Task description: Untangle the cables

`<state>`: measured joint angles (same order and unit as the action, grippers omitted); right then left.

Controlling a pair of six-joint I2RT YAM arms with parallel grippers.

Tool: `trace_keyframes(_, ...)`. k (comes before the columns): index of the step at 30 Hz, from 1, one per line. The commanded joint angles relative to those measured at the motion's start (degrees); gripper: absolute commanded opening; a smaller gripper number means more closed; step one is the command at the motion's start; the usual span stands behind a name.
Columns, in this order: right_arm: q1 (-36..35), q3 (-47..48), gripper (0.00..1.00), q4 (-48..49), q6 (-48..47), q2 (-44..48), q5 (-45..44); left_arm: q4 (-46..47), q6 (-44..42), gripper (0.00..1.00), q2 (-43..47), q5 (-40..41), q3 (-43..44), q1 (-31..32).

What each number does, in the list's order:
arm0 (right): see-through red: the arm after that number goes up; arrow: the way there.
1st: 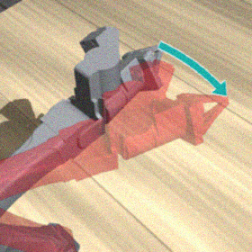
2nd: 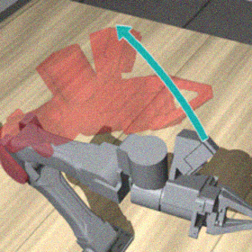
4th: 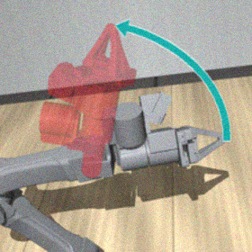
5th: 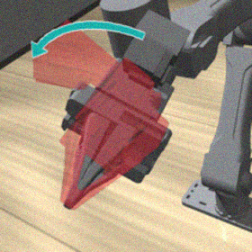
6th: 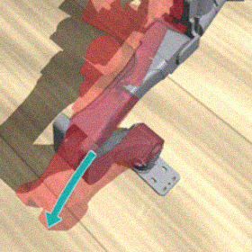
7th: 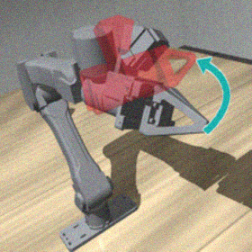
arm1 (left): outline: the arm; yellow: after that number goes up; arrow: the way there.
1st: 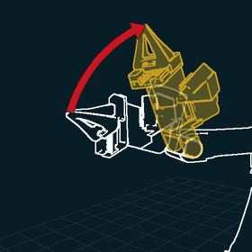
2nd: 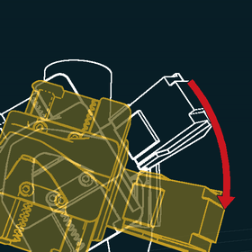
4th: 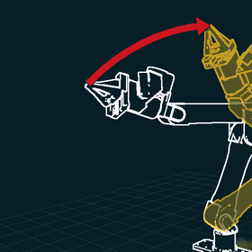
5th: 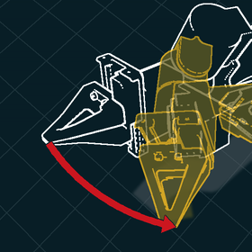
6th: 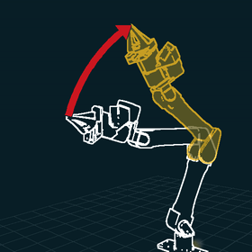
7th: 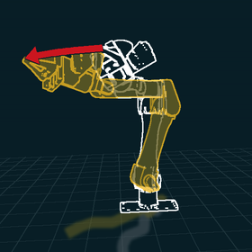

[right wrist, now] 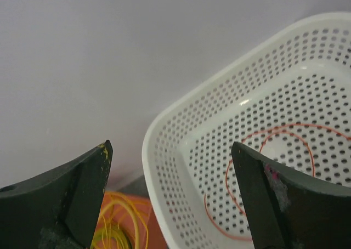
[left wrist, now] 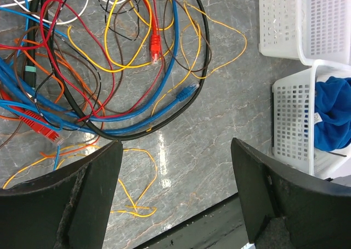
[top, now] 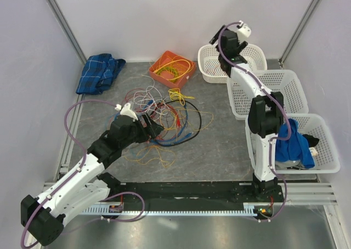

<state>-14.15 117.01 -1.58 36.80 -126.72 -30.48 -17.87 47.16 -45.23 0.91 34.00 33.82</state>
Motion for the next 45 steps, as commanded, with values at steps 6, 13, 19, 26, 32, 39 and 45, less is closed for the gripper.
trace_keyframes(6,-17.91,-34.02,0.98,12.21,-9.55,20.45,14.90,-1.98,-0.40,0.90,4.89,7.17,2.47,0.01)
trace_keyframes(13,-24.95,-48.54,0.97,17.05,-6.11,21.77,24.94,-4.46,0.74,0.90,6.29,6.56,2.04,0.01)
trace_keyframes(19,-29.00,-50.39,0.98,14.77,-10.16,18.79,21.69,-3.93,2.06,0.90,6.48,7.00,0.72,-0.07)
trace_keyframes(26,-29.62,-52.23,0.72,16.79,-10.87,16.33,24.58,-3.84,3.73,0.88,5.86,5.16,-0.69,0.01)
trace_keyframes(32,-30.58,-55.12,0.10,16.88,-10.78,20.08,26.53,-3.93,3.73,0.87,6.38,5.25,-0.08,-0.07)
trace_keyframes(39,-34.45,-57.69,0.00,13.73,-13.15,37.93,24.33,-4.37,-0.39,0.87,8.49,9.63,3.61,0.01)
trace_keyframes(45,-35.94,-54.44,0.00,7.58,-13.94,50.59,27.04,-2.00,-5.05,0.85,8.06,12.63,7.66,0.01)
